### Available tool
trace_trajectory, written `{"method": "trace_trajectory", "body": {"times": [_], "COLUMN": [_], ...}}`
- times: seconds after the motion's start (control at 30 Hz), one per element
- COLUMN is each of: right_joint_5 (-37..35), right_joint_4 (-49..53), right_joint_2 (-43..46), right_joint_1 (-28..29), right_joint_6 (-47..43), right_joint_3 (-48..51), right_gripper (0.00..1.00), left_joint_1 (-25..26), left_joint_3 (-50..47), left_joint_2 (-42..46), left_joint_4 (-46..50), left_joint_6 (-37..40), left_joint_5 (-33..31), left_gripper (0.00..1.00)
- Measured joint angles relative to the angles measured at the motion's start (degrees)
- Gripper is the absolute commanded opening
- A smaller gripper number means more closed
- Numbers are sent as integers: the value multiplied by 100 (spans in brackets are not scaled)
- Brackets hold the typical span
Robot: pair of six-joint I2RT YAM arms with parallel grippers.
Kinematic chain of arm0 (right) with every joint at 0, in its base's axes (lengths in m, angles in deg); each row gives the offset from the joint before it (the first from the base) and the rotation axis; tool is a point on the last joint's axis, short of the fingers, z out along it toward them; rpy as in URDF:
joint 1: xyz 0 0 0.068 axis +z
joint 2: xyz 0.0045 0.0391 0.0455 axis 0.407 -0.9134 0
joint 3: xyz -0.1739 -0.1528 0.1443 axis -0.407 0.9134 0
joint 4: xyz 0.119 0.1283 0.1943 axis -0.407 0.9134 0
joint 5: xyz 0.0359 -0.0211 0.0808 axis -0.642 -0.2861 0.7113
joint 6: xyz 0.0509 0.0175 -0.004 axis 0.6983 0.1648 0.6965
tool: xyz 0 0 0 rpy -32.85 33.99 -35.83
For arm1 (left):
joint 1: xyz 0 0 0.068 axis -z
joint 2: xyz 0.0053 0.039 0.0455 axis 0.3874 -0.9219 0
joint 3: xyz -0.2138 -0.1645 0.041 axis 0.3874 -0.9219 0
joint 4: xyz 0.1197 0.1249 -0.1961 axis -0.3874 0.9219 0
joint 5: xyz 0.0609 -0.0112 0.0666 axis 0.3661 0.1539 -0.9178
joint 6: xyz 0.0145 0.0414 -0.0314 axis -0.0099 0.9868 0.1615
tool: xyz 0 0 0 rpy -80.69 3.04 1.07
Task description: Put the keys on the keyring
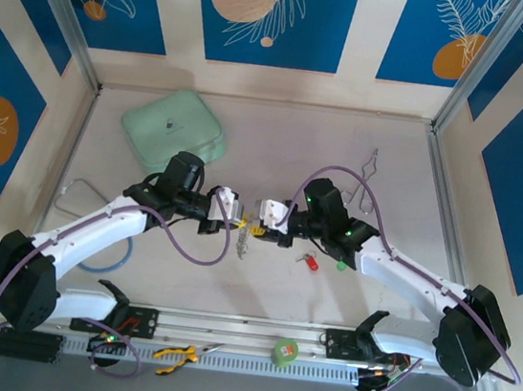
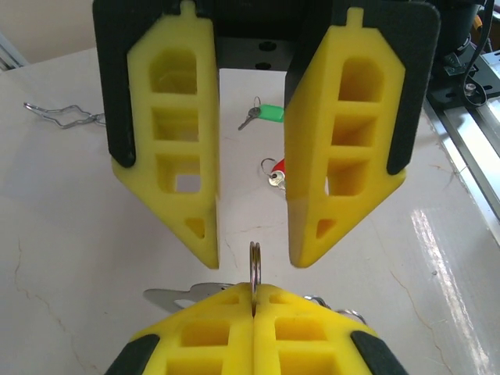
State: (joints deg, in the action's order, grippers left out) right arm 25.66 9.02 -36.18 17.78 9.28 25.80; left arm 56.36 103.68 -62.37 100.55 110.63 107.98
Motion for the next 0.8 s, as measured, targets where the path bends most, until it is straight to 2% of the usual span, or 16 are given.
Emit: {"method": "trace_trajectory", "body": {"times": [0.17,0.33,0.37,0.43,0.5,0.57,0.63,0.67,0.8], "right_joint_5": [-2,-42,-42,-44,-55,7,118,179,444], "right_joint_4": [-76,-85,-81,-81,-101,-195,-466,-579,-918], "right_joint_2": [-122,-197,-201,-205,-205,-201,-146,-122,-85], "right_joint_1": [48,48,48,48,46,35,-13,-33,-114], "right_joint_6": [2,13,17,44,70,170,356,431,758], "right_joint_3": [-11,-61,-61,-61,-61,-39,94,166,446], "right_gripper": [17,0,0,0,0,0,0,0,0], "left_joint_1": [0,-2,-2,2,17,24,22,22,33], "left_joint_3": [-4,-35,-35,-35,-35,-39,-175,-308,-1318], "left_joint_2": [0,0,0,0,2,17,179,310,1040], "left_joint_4": [7,26,31,37,42,4,-140,-284,-1456], "left_joint_6": [-2,-2,0,20,-66,-256,-479,-662,-1818], "left_joint_5": [-2,-50,-68,-118,-195,-358,-522,-581,-752], "left_gripper": [0,0,6,42,65,77,94,100,100]}}
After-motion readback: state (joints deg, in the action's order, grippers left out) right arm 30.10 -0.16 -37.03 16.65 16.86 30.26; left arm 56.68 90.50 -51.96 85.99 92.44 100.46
